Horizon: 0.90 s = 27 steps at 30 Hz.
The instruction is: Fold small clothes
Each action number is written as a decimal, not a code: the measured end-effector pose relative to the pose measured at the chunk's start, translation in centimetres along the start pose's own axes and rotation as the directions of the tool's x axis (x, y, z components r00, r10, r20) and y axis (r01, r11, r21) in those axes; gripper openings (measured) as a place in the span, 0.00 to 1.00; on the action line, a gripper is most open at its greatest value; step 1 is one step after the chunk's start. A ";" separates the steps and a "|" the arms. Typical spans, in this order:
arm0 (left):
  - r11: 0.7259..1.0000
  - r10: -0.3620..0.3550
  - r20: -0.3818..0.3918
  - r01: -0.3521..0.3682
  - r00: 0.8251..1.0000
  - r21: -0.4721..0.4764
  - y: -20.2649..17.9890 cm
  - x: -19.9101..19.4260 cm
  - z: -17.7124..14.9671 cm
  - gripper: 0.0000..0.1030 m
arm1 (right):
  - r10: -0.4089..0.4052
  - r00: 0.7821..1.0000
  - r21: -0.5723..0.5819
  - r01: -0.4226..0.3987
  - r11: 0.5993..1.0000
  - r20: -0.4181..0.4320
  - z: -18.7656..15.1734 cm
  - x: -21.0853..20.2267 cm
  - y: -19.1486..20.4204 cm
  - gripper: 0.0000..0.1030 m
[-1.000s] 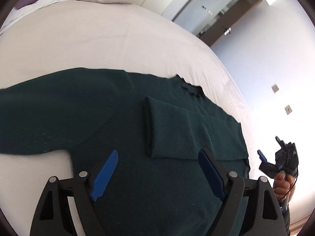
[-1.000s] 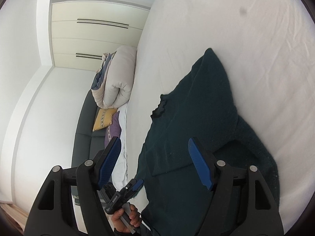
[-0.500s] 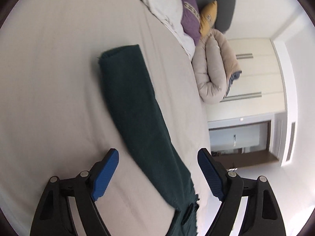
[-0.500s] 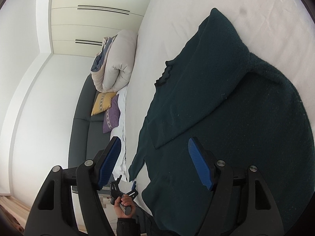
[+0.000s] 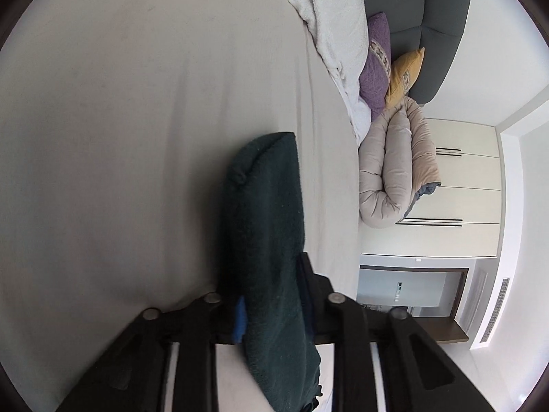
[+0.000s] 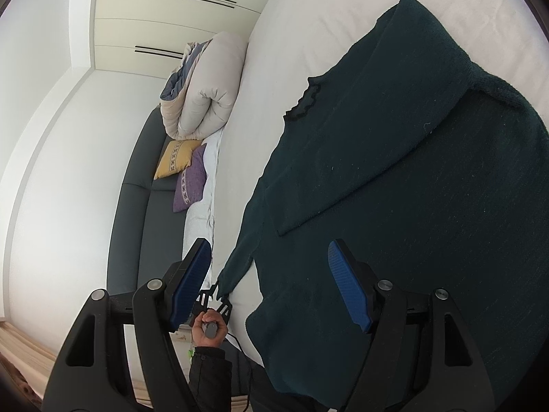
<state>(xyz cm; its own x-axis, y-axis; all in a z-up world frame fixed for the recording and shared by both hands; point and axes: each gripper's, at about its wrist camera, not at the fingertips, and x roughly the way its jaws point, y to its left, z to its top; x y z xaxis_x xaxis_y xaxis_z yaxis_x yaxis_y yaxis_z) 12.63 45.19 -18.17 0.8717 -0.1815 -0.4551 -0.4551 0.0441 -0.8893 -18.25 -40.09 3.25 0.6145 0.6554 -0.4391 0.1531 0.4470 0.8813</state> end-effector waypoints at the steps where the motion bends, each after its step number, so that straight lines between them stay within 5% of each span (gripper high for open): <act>1: 1.000 0.014 0.001 -0.014 1.000 0.007 0.2 -0.1 0.0 0.08 | -0.005 1.000 -0.005 0.005 1.000 -0.002 -0.1 0.2 0.1 0.69; 6: 0.968 0.082 0.023 -0.085 0.996 0.236 -4.7 0.0 -2.4 0.06 | -0.013 1.000 -0.001 0.013 1.000 -0.003 0.3 1.0 0.1 0.69; 9: 0.851 0.121 0.009 -0.108 0.993 0.515 -11.7 1.1 -7.9 0.06 | -0.018 1.000 -0.005 0.018 1.000 0.001 0.8 1.2 0.0 0.69; 12: 0.588 0.167 0.012 -0.109 0.986 0.801 -18.2 2.9 -18.0 0.06 | -0.023 1.000 -0.004 0.023 1.000 0.007 1.4 1.5 -0.3 0.69; 16: 0.069 0.225 0.050 -0.067 0.973 0.995 -19.6 5.7 -35.2 0.08 | -0.034 0.999 -0.015 0.034 0.999 -0.007 3.1 2.6 -0.1 0.69; 17: -0.038 0.229 0.080 -0.073 0.970 0.997 -18.6 6.3 -38.4 0.08 | -0.037 0.999 -0.021 0.037 0.999 -0.018 3.5 3.1 0.0 0.69; 18: -0.129 0.233 0.102 -0.073 0.967 0.989 -17.3 6.7 -41.1 0.08 | -0.042 0.999 -0.030 0.041 0.999 -0.033 4.0 3.8 0.2 0.69; 20: -0.259 0.232 0.139 -0.076 0.963 0.963 -14.4 7.5 -44.8 0.08 | -0.048 0.997 -0.043 0.045 0.998 -0.063 4.8 5.2 0.6 0.69; 21: -0.303 0.235 0.159 -0.083 0.959 0.949 -13.1 7.8 -45.9 0.08 | -0.045 0.996 -0.043 0.042 0.998 -0.075 5.2 5.9 0.7 0.69; 23: -0.349 0.233 0.192 -0.102 0.953 0.931 -11.3 8.2 -46.6 0.08 | -0.033 0.993 -0.042 0.028 0.999 -0.111 6.1 7.8 0.7 0.69; 27: -0.350 0.207 0.212 -0.130 0.955 0.928 -10.5 8.0 -45.8 0.08 | -0.011 0.978 0.023 0.016 1.000 -0.206 6.7 12.7 0.1 0.68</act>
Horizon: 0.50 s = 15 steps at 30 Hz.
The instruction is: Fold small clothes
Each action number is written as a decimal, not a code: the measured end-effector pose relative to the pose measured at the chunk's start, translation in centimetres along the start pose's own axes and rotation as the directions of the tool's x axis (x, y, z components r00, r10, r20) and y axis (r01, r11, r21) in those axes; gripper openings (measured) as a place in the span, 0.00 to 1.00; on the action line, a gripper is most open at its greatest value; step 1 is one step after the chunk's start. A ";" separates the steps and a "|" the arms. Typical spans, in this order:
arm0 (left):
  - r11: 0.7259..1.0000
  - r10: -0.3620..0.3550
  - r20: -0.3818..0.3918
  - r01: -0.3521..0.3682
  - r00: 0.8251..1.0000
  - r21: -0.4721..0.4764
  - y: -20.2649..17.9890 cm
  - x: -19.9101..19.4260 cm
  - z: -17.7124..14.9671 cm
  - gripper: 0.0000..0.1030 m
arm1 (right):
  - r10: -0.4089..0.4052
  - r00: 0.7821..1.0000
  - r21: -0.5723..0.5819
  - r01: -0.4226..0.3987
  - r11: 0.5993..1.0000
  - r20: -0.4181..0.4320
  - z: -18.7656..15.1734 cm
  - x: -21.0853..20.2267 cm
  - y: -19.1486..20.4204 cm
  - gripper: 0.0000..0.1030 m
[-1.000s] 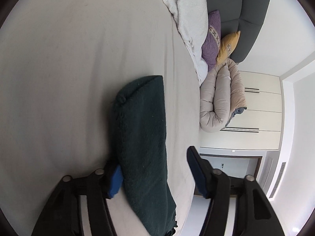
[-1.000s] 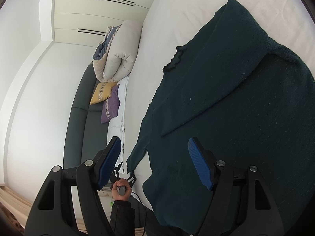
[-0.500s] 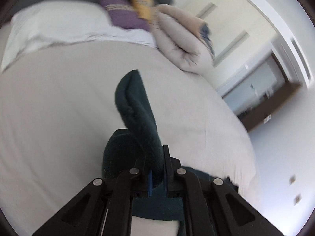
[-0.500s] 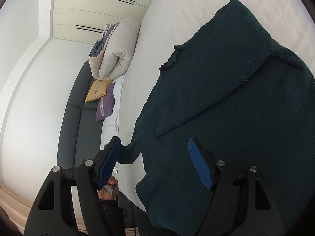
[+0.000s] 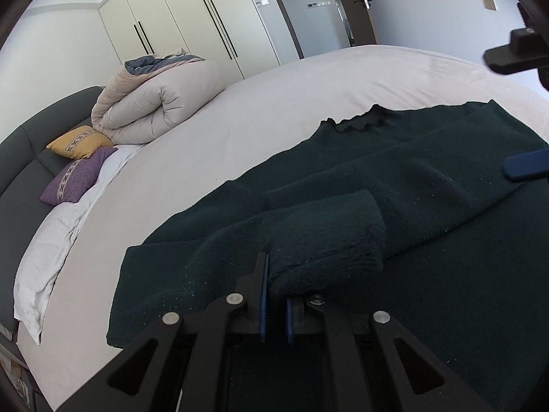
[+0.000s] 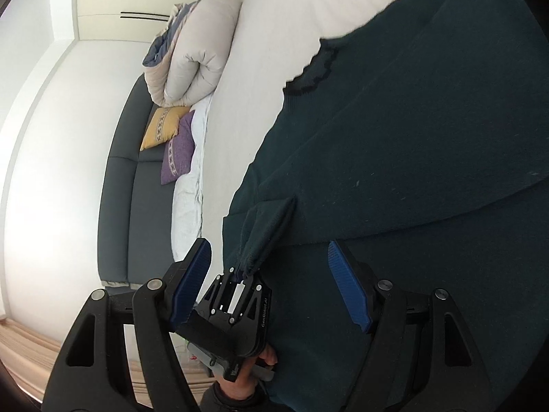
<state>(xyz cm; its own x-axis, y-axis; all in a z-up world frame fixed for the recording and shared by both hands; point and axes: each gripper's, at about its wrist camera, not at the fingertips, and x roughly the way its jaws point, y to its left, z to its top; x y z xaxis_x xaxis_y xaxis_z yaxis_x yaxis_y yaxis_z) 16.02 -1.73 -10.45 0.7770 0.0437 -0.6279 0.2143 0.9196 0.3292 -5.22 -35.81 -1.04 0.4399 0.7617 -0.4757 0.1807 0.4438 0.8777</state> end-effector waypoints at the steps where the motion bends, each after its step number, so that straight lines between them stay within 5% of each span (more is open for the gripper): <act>1: 1.000 0.010 0.008 -0.010 1.000 -0.005 0.0 -0.3 -0.1 0.08 | 0.014 0.999 0.020 -0.013 1.000 -0.029 0.1 1.4 -0.1 0.67; 6: 0.998 0.008 0.034 -0.005 0.999 -0.069 0.9 -0.7 0.4 0.08 | 0.047 0.988 0.107 -0.031 0.994 -0.148 0.6 8.3 -0.7 0.67; 9: 0.997 0.004 0.047 -0.001 0.999 -0.079 1.2 -0.8 0.4 0.08 | 0.063 0.983 0.161 -0.035 0.986 -0.173 0.9 11.2 -1.0 0.58; 15: 0.995 -0.012 0.042 0.016 0.999 -0.100 1.6 -0.7 0.3 0.12 | 0.016 0.985 0.114 0.003 0.993 -0.169 1.9 14.0 -0.5 0.16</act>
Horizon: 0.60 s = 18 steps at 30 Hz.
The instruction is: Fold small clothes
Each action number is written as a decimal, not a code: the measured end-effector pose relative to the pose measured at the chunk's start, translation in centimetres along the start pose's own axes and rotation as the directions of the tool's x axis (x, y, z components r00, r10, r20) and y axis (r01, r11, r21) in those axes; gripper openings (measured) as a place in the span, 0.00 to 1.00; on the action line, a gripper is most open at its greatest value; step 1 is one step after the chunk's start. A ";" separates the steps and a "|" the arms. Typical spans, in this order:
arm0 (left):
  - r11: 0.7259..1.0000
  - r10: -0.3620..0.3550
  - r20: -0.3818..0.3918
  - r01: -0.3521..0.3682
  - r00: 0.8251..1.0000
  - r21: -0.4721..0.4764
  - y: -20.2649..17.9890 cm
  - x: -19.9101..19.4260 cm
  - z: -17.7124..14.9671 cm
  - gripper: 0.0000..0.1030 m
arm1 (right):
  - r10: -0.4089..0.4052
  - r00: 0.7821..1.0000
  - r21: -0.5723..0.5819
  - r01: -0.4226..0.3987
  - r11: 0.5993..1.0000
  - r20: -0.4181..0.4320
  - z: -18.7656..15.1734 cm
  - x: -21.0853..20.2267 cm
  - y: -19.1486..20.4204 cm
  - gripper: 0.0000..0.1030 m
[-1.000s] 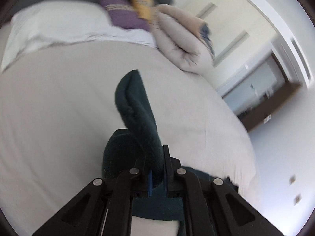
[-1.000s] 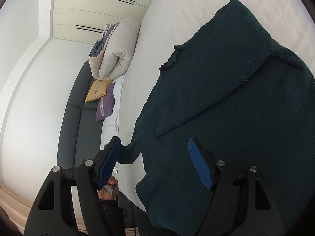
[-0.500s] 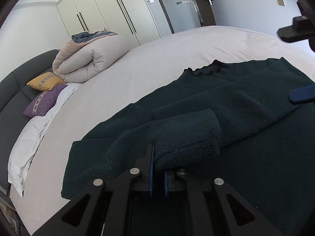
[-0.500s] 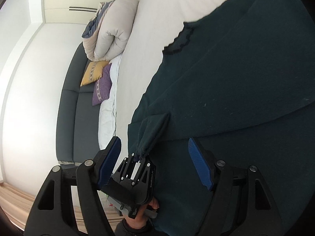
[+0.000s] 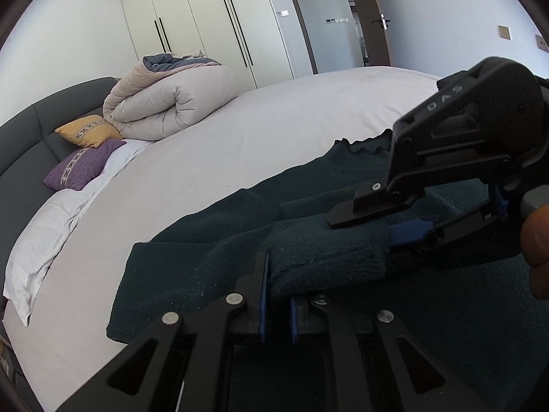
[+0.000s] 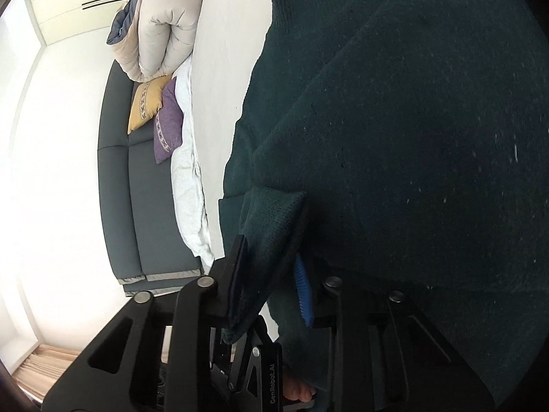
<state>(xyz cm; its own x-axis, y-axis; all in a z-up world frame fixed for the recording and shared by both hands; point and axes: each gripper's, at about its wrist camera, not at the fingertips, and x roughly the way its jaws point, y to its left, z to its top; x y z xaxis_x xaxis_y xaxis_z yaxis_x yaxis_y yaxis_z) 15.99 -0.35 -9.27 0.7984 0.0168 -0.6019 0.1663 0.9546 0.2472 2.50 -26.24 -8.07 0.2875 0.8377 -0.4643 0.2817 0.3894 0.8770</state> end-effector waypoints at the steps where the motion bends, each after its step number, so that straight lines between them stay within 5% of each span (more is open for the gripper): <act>1: 1.000 -0.010 -0.010 0.010 1.000 -0.006 0.1 0.0 0.0 0.19 | -0.012 1.000 -0.017 0.013 1.000 0.011 0.1 0.0 0.2 0.09; 2: 1.000 -0.017 -0.022 0.016 1.000 -0.014 0.3 0.0 -0.1 0.27 | -0.030 0.999 -0.038 0.031 0.999 0.028 0.3 -0.2 0.6 0.08; 4: 0.998 -0.030 -0.024 0.029 0.999 -0.053 1.0 -0.4 -0.3 0.62 | -0.076 0.994 -0.079 0.082 0.993 0.077 0.6 -1.1 1.3 0.07; 7: 0.989 -0.039 -0.004 0.038 0.999 -0.141 2.8 -1.8 -0.8 0.76 | -0.132 0.979 -0.131 0.153 0.979 0.156 1.6 -3.3 2.6 0.07; 11: 0.956 -0.075 -0.094 0.045 0.993 -0.290 6.0 -1.4 -2.6 0.76 | -0.251 0.935 -0.178 0.300 0.937 0.251 3.4 -6.5 3.6 0.07; 16: 0.866 -0.136 -0.227 0.005 0.964 -0.499 10.3 -0.4 -7.0 0.73 | -0.354 0.876 -0.156 0.420 0.894 0.329 5.4 -9.7 3.0 0.07; 18: 0.849 -0.144 -0.225 0.003 0.964 -0.529 11.3 -0.6 -8.0 0.73 | -0.381 0.855 -0.130 0.447 0.885 0.351 5.7 -10.8 2.0 0.07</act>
<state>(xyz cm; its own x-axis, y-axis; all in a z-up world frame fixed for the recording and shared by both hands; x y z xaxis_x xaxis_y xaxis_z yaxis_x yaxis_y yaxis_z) 12.74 12.82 -12.24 0.6156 -0.0542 -0.7862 -0.1624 0.9675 -0.1938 5.22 -36.71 -1.98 0.4598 0.4340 -0.7748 0.2586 0.7692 0.5843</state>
